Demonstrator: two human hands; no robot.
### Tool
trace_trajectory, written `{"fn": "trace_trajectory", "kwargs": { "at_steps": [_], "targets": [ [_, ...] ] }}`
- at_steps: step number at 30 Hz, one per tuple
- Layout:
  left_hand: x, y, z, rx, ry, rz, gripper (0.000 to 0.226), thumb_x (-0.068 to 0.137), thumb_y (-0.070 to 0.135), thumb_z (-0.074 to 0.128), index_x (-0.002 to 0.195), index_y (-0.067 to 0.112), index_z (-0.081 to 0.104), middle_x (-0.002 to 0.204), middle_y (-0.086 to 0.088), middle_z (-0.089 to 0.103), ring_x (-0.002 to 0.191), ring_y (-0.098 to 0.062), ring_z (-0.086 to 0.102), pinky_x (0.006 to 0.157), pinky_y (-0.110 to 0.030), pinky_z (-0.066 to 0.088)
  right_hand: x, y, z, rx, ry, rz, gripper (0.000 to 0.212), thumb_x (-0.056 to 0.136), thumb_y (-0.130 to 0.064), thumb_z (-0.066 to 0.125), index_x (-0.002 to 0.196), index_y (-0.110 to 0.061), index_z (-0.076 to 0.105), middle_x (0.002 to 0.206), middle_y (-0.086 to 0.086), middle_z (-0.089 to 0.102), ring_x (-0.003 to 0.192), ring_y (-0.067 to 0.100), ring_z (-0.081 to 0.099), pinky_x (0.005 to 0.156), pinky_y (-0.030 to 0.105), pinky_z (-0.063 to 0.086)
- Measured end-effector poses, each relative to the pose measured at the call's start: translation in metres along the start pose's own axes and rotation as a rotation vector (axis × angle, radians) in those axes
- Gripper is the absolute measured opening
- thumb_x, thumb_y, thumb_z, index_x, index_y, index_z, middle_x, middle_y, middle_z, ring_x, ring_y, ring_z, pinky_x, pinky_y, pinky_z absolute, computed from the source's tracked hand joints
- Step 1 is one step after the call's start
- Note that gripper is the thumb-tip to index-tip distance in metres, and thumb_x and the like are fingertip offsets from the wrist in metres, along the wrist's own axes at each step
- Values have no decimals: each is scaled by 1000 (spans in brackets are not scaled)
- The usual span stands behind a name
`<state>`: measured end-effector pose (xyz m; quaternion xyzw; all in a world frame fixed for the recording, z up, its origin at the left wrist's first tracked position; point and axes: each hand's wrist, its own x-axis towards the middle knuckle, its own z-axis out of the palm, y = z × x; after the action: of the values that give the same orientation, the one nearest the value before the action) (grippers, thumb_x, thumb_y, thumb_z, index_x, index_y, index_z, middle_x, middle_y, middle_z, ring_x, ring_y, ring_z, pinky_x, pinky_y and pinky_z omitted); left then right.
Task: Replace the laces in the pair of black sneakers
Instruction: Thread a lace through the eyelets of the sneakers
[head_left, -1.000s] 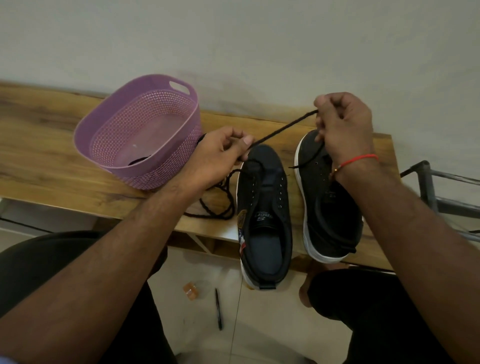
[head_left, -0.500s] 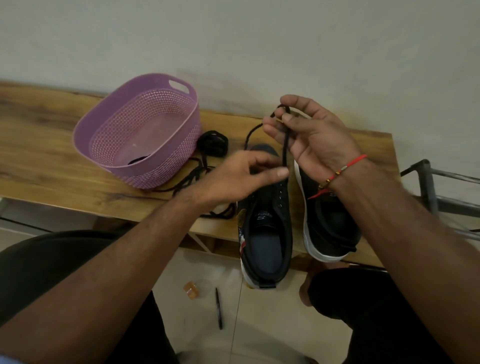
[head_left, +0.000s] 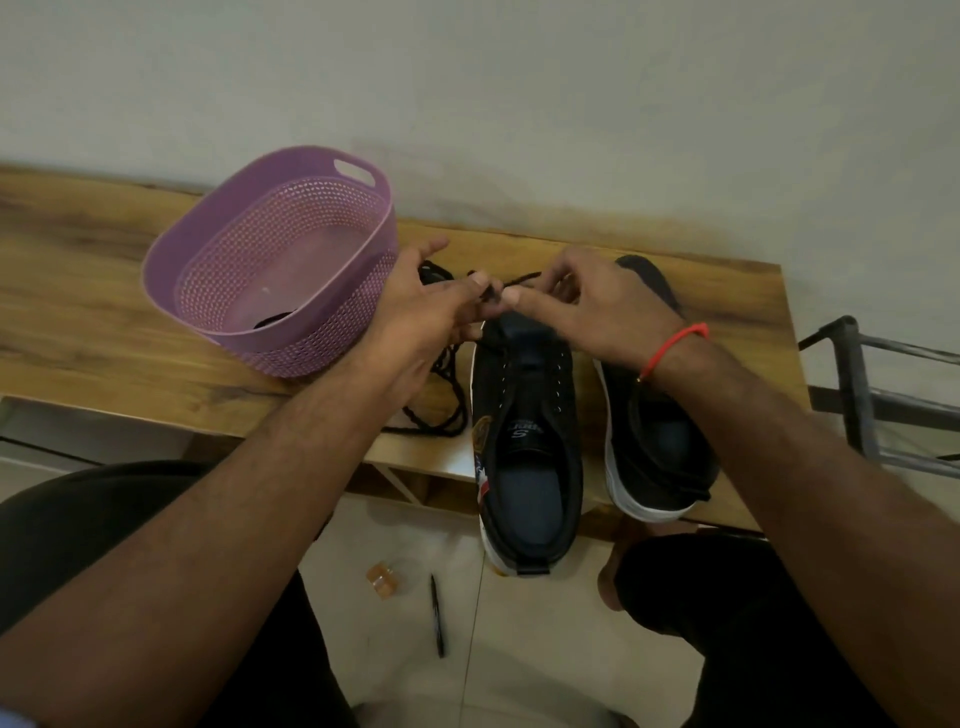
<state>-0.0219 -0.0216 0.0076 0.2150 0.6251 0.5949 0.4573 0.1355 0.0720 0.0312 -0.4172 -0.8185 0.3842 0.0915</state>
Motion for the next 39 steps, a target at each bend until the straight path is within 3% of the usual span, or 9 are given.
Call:
{"fn": "trace_trajectory", "kwargs": {
  "at_steps": [3,7,17,20,22,26,33,36,39],
  "targets": [
    [1,-3,3,-15,-12,-16,61,94,13,72,145,25,40,102,-3,79,91,-18,75,71,-32,53,2,-2,9,79,-84,-69,29,88,-45,70,95,-18,65,88,0,72,77,13,69,66,28,56],
    [2,-5,1,53,17,-17,60,91,20,76,141,28,45,104,2,78,96,-20,76,68,-32,49,4,3,9,240,6,-95,6,93,-22,70,91,-16,69,77,-4,73,66,6,68,62,21,54],
    [-5,-3,5,157,59,20,52,90,23,77,135,28,51,103,2,78,89,-17,76,68,-30,53,6,6,14,233,31,-93,16,96,-30,64,94,-15,70,80,-4,75,64,7,68,57,17,48],
    [-6,-6,5,351,46,166,50,92,23,75,136,29,51,103,4,75,92,-12,74,73,-31,57,6,5,11,195,63,-82,13,96,-25,63,94,-14,70,80,-4,74,65,5,68,57,15,49],
    [-6,-9,6,440,32,239,43,93,18,72,132,28,57,103,3,73,96,-11,72,84,-36,59,7,5,10,198,53,-59,12,96,-24,63,93,-15,70,80,-3,74,67,5,69,59,17,52],
    [-8,-15,9,316,-29,131,17,95,11,68,111,14,72,101,-3,77,95,-15,74,87,-42,62,5,6,14,236,-33,-51,13,95,-28,66,93,-16,71,84,-2,74,77,7,71,64,21,53],
    [4,-16,-4,590,85,107,17,102,18,59,117,20,67,103,4,73,80,-9,70,53,-13,48,8,12,13,-29,115,-64,13,97,-26,62,95,-17,71,90,-7,70,86,8,65,72,12,48],
    [4,-22,-9,823,12,109,12,103,22,57,111,24,65,103,6,70,85,-4,65,65,-20,53,11,17,16,-90,134,-82,12,98,-24,60,99,-17,70,95,-9,64,91,6,58,68,6,38],
    [2,-30,-10,1086,-52,109,8,102,33,57,107,34,64,106,7,68,92,-7,65,79,-37,59,20,17,19,-131,124,-116,11,98,-20,59,103,-16,68,98,-7,61,93,8,55,75,14,44]
  ]
}}
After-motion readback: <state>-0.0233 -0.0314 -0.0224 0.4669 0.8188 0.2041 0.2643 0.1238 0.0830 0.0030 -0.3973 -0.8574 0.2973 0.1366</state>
